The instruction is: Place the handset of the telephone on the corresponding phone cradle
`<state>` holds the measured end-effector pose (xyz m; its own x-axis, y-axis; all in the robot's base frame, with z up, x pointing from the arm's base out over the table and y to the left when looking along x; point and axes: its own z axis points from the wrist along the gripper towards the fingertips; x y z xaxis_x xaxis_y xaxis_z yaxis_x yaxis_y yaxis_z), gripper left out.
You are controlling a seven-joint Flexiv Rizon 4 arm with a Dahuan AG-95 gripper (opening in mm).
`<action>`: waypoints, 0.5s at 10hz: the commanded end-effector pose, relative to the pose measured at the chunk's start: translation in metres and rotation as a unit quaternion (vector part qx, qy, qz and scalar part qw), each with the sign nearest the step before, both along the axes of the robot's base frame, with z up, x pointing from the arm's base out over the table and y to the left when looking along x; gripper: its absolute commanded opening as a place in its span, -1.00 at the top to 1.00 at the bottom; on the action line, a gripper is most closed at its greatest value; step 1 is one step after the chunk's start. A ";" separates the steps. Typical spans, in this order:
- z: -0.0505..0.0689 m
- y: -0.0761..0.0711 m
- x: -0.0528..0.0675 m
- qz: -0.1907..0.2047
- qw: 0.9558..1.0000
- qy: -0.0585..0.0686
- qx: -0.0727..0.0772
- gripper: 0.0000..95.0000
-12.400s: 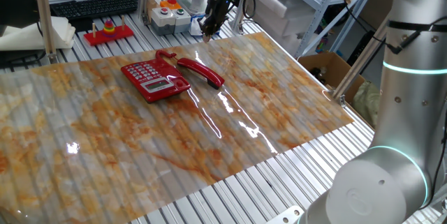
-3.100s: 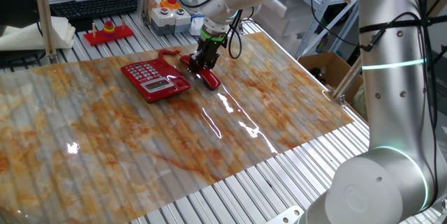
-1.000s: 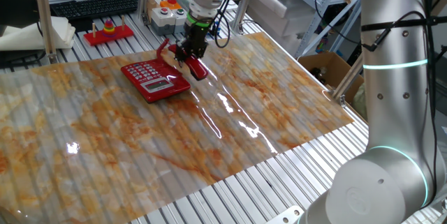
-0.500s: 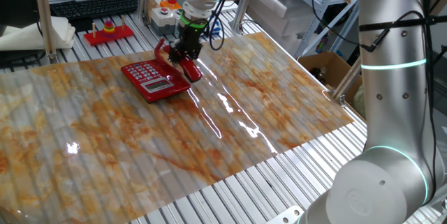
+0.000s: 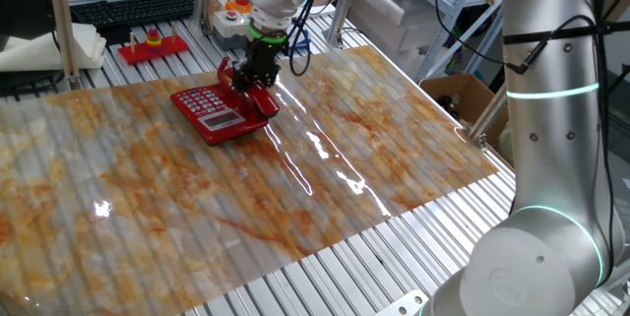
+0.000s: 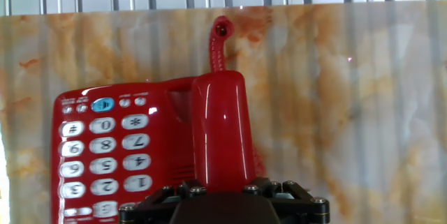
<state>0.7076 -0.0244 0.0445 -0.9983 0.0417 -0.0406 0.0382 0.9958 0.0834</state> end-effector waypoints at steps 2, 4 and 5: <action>-0.002 0.008 -0.002 -0.007 1.000 0.000 0.000 1.00; -0.003 0.010 -0.002 -0.006 1.000 0.000 0.001 1.00; -0.003 0.011 -0.002 -0.005 1.000 0.000 0.002 1.00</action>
